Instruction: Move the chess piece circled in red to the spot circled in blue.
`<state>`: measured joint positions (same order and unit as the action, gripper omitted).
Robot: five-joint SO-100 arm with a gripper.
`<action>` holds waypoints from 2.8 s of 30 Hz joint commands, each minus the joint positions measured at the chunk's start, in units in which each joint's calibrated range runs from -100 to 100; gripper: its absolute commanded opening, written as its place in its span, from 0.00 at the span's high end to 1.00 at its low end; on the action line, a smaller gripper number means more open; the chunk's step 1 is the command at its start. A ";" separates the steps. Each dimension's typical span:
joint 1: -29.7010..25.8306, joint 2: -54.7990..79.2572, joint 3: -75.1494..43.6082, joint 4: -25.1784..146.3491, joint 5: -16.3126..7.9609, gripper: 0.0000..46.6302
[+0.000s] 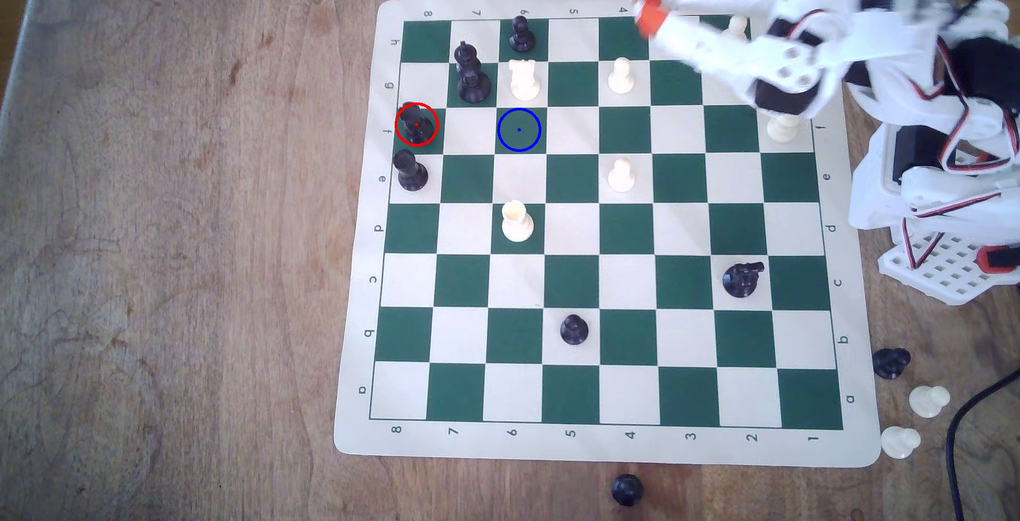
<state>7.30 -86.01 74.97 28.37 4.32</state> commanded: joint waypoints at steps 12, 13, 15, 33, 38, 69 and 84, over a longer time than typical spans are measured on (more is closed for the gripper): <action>-5.85 40.17 -38.43 15.29 -6.06 0.99; -5.85 42.46 -40.24 15.94 -6.01 0.99; -5.85 47.04 -43.05 16.02 -5.91 0.99; -2.26 87.79 -86.30 28.88 -9.13 0.97; -2.10 96.28 -96.54 28.72 -9.04 0.93; 0.56 114.79 -107.70 19.05 -8.50 0.75; 0.79 118.10 -108.42 16.51 -8.35 0.72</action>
<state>8.70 33.39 -28.15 46.45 -3.88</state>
